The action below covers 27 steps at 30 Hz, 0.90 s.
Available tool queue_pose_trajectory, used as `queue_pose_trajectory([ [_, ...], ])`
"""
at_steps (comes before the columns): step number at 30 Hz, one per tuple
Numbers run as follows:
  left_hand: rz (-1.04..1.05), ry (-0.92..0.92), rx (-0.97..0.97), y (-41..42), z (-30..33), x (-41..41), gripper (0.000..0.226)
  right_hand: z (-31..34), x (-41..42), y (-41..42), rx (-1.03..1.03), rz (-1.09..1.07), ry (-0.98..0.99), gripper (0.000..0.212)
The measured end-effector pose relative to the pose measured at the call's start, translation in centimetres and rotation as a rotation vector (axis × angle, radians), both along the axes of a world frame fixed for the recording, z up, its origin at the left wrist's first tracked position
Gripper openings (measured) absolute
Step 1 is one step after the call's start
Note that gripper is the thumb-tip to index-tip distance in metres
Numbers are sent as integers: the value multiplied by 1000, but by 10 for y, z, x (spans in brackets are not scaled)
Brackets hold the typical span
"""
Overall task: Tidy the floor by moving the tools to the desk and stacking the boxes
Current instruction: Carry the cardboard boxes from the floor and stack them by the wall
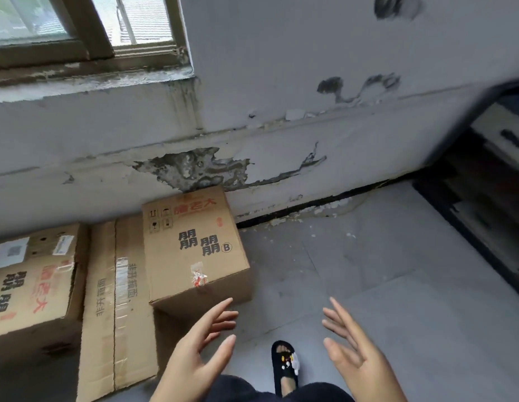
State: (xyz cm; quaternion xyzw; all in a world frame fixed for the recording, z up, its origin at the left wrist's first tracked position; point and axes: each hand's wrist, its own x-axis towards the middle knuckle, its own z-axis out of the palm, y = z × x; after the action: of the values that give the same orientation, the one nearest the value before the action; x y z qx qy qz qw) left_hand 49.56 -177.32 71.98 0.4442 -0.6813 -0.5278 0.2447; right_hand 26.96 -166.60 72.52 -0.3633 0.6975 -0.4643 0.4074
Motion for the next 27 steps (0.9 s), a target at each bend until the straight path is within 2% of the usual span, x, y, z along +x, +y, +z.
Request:
queue_pose_trajectory([
  [5, -253, 27, 7, -8, -2, 23, 57, -8, 73, 51, 22, -335, -1, 83],
  [10, -501, 31, 52, 7, -9, 38, 50, -8, 140, 107, 47, -563, -10, 68],
  [15, -776, 19, 25, 35, -8, 28, 48, -8, 191, 169, 46, -880, 19, 74],
  [22, -1118, 37, 6, 129, 3, 4, 47, -3, 259, 266, 50, -1241, 38, 68],
  [27, -1376, 42, -7, 238, -1, 10, 54, -2, 325, 360, 126, -1467, 12, 71],
])
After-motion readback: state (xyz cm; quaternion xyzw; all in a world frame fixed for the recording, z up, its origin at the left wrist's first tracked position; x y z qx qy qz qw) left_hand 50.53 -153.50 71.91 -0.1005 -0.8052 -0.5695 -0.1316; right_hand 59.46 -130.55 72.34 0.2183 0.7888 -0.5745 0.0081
